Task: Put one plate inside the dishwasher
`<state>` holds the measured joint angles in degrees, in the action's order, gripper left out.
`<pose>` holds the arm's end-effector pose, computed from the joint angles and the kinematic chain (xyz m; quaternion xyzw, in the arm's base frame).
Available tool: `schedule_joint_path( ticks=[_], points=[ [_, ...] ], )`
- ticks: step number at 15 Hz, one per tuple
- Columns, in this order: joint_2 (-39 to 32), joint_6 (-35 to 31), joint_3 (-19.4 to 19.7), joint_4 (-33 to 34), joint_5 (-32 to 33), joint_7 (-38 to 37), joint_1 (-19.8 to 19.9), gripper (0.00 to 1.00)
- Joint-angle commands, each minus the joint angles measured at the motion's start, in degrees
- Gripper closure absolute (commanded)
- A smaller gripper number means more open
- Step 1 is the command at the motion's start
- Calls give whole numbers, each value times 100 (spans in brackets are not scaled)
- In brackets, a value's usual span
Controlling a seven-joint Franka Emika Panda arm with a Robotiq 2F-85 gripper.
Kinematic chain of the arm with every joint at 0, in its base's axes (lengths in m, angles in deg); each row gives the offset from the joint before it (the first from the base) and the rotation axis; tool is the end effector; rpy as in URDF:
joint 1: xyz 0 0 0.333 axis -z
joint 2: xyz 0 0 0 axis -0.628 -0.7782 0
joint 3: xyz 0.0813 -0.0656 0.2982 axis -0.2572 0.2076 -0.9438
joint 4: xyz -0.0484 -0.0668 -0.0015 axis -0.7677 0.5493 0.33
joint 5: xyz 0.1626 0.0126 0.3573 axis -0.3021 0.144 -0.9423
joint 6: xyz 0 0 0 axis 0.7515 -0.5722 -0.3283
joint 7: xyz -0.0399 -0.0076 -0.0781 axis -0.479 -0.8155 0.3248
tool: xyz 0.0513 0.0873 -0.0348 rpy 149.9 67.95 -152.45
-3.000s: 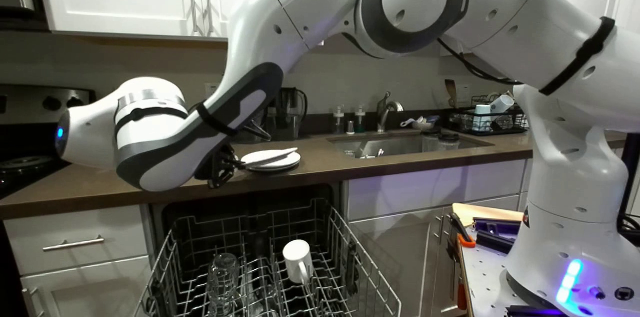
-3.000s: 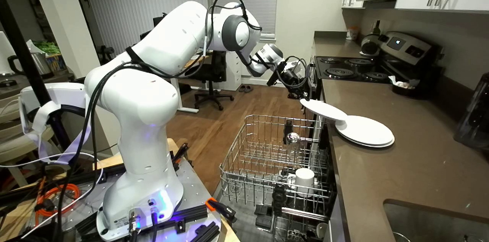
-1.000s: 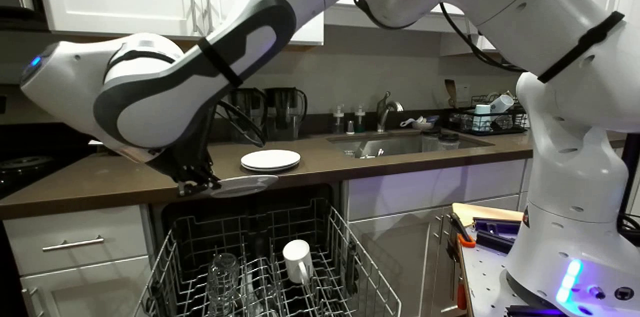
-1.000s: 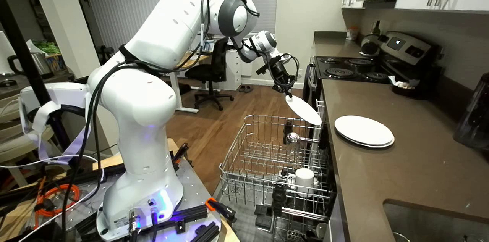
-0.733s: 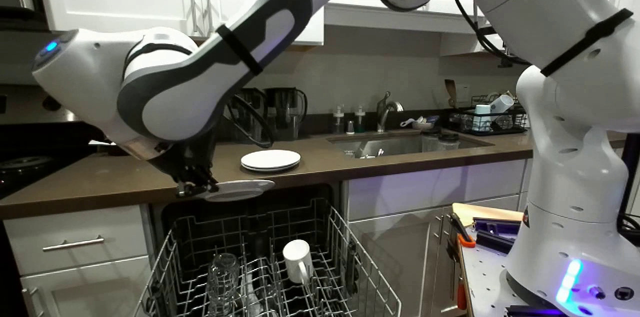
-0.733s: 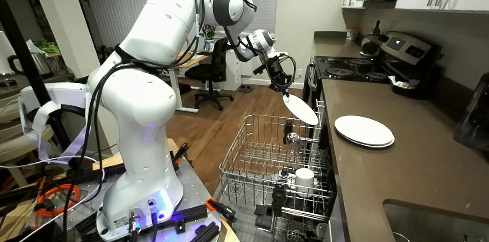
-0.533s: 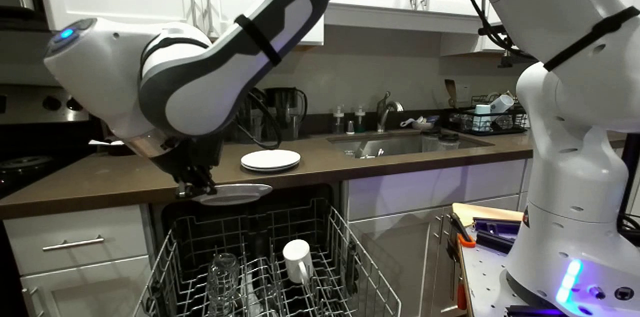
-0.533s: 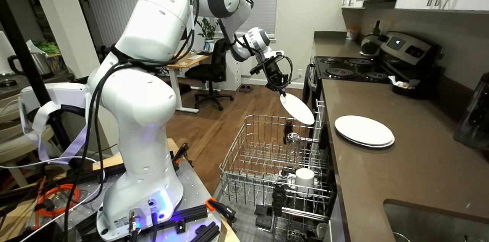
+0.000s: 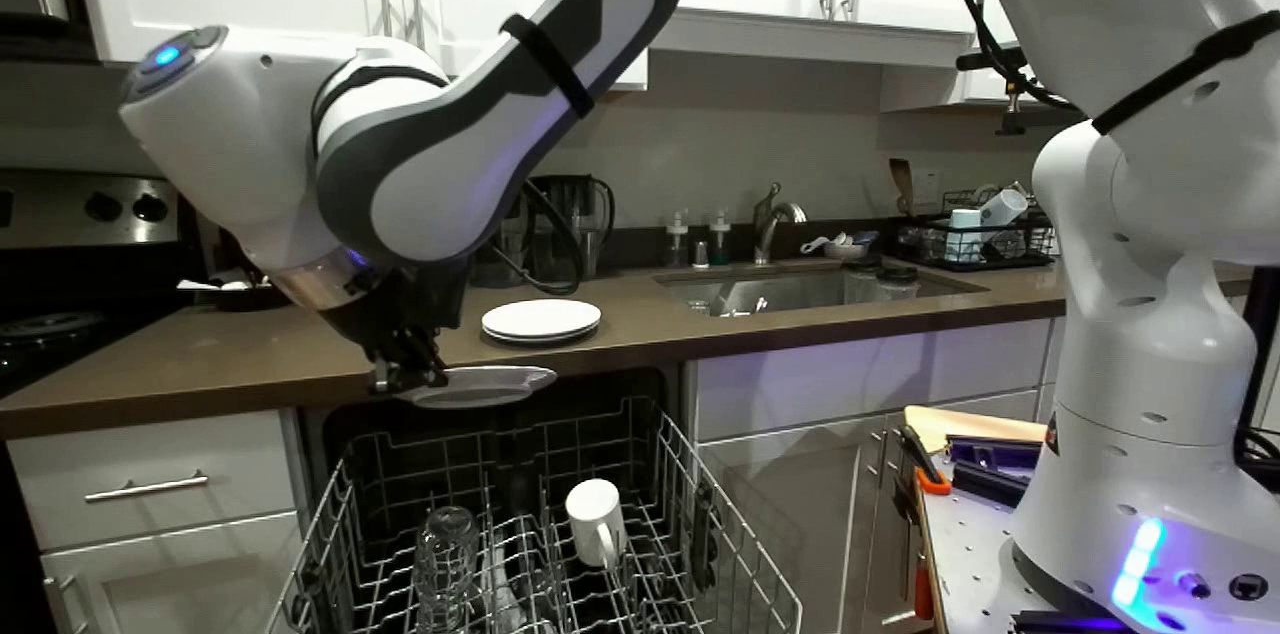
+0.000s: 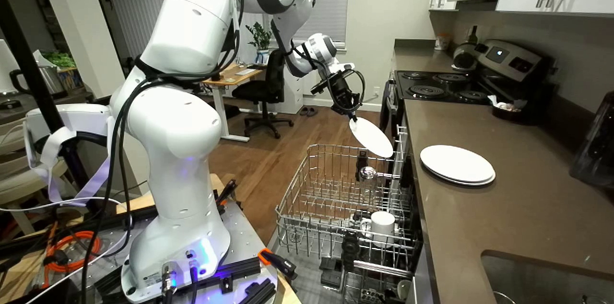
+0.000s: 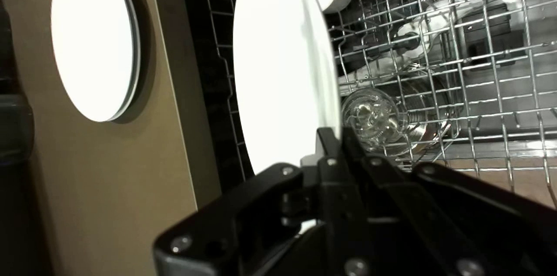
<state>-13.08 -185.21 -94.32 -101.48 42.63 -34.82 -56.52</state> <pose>0.6123 0.2254 0.2607 0.9294 0.1780 0.0000 0.3233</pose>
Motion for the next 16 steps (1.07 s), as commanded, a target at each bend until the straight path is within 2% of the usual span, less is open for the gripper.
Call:
schedule_joint_path(
  ticks=[1, 6, 11, 16],
  points=[
    [78, -272, 40, -166, -142, 58, -44, 99],
    [289, -1168, -23, -768, -492, 44, 4, 99],
    [553, -2261, -75, -1515, -1262, 299, 88, 99],
    [862, -3442, 30, -2295, -1953, 513, 105, 99]
  ],
)
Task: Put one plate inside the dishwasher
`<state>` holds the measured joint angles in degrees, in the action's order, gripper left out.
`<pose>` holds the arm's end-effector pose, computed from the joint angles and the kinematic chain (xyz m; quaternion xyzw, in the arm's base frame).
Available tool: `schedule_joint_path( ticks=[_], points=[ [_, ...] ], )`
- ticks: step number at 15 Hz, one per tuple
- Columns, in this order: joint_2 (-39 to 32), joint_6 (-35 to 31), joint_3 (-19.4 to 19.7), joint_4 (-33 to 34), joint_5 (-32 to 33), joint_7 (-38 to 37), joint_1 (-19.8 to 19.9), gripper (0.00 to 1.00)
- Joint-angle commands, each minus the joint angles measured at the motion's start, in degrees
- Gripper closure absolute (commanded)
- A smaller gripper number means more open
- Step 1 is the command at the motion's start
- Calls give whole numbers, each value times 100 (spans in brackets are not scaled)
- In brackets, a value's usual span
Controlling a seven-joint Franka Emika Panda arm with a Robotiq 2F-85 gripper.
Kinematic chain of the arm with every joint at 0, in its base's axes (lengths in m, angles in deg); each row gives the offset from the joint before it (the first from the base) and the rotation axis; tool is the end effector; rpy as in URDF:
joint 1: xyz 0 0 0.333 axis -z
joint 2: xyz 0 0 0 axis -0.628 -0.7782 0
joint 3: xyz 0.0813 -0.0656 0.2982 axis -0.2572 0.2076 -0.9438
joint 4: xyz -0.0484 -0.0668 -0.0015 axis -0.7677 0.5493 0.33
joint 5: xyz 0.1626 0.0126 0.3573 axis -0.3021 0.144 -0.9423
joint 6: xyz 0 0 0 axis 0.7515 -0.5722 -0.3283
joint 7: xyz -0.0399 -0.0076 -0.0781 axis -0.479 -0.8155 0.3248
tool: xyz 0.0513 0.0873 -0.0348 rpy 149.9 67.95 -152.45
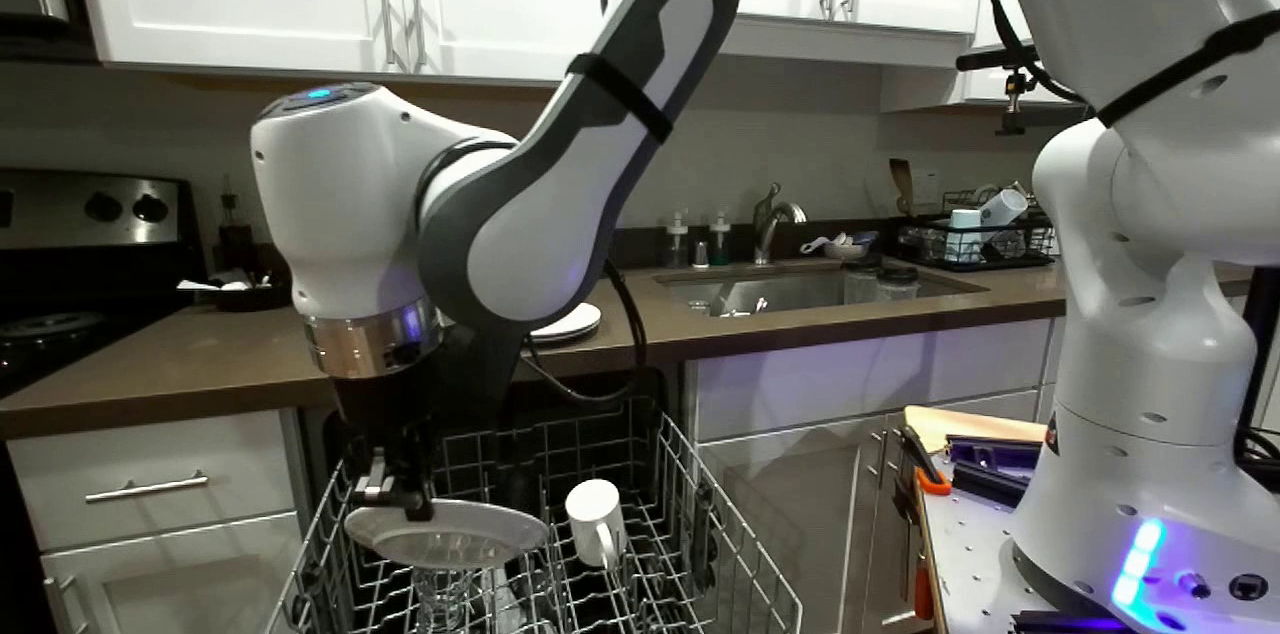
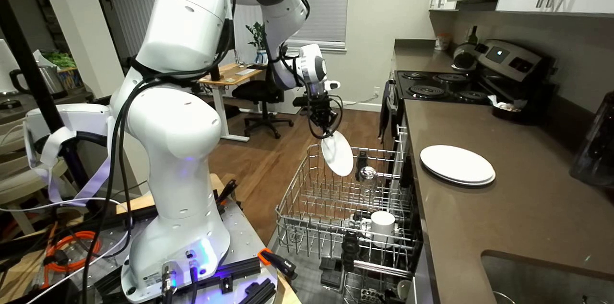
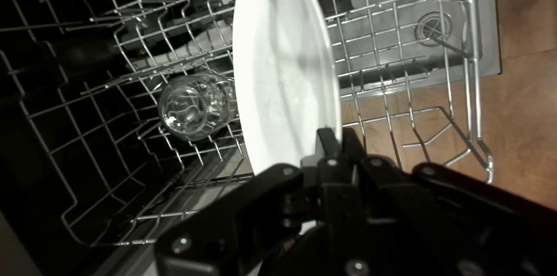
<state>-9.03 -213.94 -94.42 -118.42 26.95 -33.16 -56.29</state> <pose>0.5516 0.2540 0.2107 0.9738 0.1900 0.0415 0.1179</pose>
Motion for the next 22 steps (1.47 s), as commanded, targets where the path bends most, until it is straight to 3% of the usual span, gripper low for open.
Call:
schedule_joint_path(
  ticks=[1, 3, 4, 9, 10, 17, 22],
  points=[
    [494, -780, 60, -726, -492, 429, 101, 99],
    [539, -1218, 120, -947, -681, 592, 151, 99],
    [236, -902, 282, -582, -574, 357, -140, 95],
    [310, -1135, 316, -774, -640, 445, -69, 95],
    [313, -1135, 316, -774, -641, 445, -68, 99],
    [88, -1109, 78, -544, -910, 1438, 90, 99],
    [126, -1403, -330, -652, -1479, 2380, 350, 99]
  ],
)
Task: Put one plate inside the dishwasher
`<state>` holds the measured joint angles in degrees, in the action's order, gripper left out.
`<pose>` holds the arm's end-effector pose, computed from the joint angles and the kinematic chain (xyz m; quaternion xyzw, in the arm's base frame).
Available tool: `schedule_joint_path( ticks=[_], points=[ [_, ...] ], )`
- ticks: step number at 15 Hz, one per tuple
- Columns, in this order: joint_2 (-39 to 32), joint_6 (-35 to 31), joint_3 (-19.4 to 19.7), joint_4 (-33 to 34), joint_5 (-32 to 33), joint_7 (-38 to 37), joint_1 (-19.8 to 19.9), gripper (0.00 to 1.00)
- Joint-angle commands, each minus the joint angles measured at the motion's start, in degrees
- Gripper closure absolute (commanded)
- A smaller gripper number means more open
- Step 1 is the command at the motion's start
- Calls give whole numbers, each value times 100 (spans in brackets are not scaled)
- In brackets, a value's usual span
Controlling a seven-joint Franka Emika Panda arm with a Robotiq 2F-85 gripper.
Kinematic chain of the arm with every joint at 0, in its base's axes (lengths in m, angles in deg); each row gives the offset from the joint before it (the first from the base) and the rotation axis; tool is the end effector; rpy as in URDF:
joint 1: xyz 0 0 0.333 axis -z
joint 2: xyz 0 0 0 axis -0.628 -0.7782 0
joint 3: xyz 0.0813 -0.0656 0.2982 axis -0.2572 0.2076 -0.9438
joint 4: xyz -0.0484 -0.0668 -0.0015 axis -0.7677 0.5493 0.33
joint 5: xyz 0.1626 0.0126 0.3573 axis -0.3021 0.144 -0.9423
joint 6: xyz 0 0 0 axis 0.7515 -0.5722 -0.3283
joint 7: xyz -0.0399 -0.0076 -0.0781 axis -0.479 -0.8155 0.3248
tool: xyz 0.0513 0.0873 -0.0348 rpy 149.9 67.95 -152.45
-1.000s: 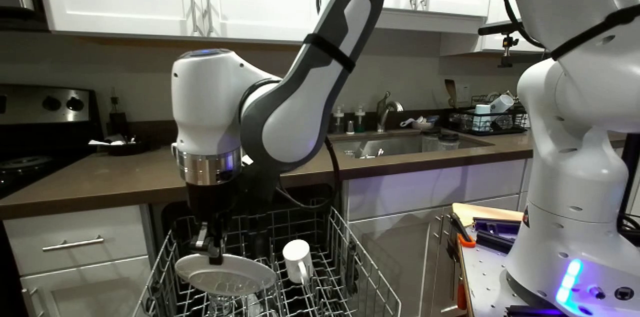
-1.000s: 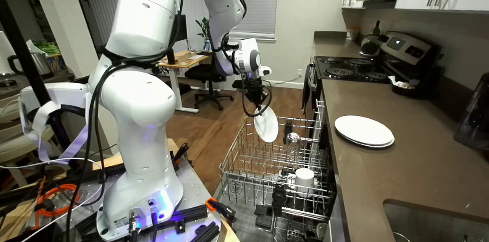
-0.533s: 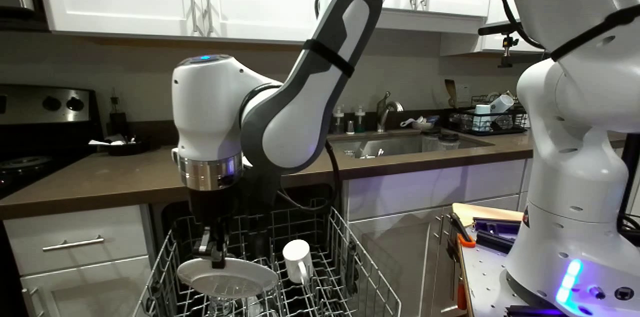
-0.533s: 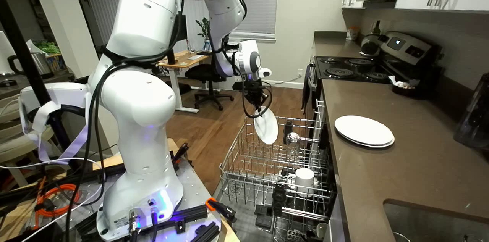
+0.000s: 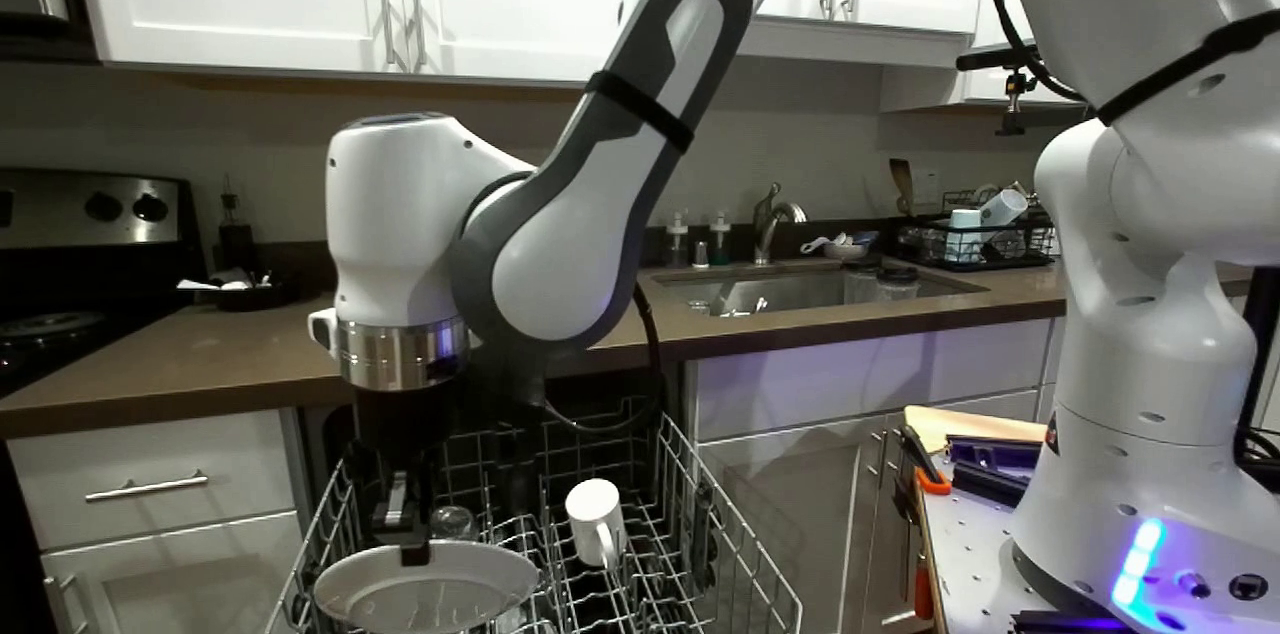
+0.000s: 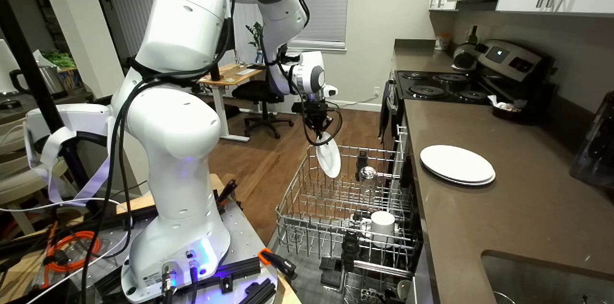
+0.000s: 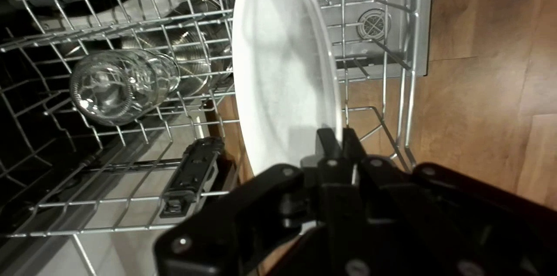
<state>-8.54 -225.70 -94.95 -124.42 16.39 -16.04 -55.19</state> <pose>0.5342 0.2508 0.1949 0.9602 0.2721 0.0525 0.0337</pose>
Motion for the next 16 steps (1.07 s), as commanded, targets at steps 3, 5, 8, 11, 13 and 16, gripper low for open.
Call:
schedule_joint_path(
  ticks=[3, 5, 8, 11, 13, 16],
  points=[
    [35, -451, -592, -122, -963, 1148, 459, 99],
    [-10, -566, -803, -180, -1355, 1396, 627, 99],
    [-164, -713, -1055, -237, -1771, 1764, 857, 99],
    [-438, -729, -1248, -167, -1940, 2183, 1073, 99],
    [-615, -763, -1396, -132, -2042, 2412, 1248, 99],
    [-771, -813, -1512, -109, -2058, 2593, 1434, 99]
  ],
)
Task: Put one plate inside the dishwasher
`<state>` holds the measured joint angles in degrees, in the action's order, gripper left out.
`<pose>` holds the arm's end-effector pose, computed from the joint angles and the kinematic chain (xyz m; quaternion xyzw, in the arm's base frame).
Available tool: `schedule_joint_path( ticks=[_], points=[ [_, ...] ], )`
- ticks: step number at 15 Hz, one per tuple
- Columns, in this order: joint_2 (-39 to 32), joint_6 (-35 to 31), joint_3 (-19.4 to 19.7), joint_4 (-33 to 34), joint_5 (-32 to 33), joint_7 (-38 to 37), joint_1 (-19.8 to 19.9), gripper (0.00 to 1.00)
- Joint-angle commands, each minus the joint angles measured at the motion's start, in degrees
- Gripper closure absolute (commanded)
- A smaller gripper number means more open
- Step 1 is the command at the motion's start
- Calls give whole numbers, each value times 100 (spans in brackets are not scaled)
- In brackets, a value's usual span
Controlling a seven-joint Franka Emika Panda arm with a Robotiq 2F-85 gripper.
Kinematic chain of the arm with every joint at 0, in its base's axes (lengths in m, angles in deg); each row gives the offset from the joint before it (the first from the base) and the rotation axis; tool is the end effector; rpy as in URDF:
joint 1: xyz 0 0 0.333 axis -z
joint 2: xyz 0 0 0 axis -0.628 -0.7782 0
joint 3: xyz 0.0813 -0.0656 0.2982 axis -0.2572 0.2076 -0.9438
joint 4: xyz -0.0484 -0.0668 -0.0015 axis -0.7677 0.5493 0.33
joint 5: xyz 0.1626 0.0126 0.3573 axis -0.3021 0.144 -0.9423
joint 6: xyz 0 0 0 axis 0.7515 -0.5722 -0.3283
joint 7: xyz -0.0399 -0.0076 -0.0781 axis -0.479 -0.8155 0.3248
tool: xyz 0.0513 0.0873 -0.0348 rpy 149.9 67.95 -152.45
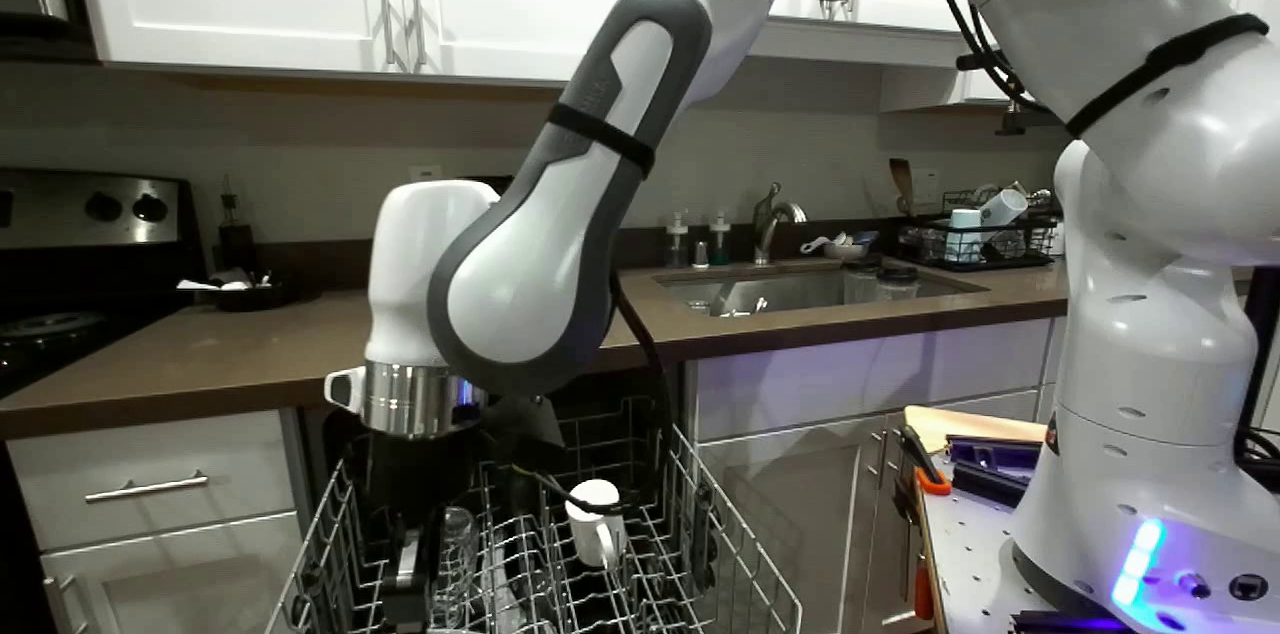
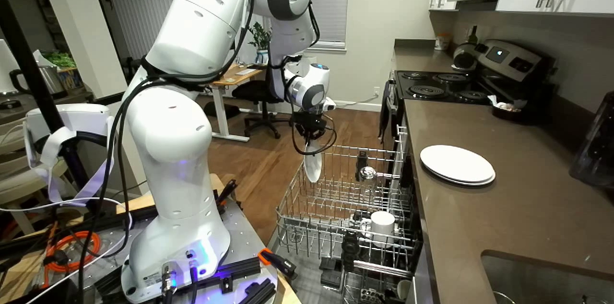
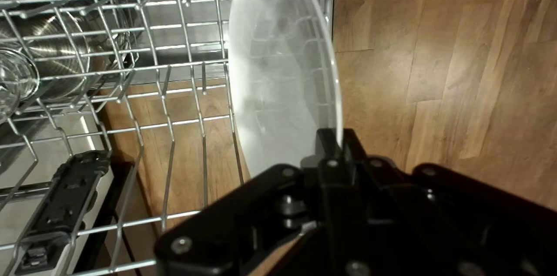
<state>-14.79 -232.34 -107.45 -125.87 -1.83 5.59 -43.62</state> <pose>0.5235 0.2506 0.1519 -0.9462 -0.3050 -0.0345 0.1022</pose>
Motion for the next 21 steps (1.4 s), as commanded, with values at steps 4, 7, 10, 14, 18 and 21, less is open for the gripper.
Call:
schedule_joint_path(
  ticks=[4, 7, 10, 14, 18, 21],
  points=[
    [-192, -119, -338, 61, -212, 415, 395, 99],
    [-71, -19, -297, 17, -172, 327, 347, 99],
    [86, 117, -220, -12, -115, 209, 241, 99],
    [250, 325, -148, -37, -100, 111, 148, 99],
    [344, 534, -107, -45, -131, 106, 100, 99],
    [475, 733, -30, -92, -110, 33, 8, 99]
  ],
)
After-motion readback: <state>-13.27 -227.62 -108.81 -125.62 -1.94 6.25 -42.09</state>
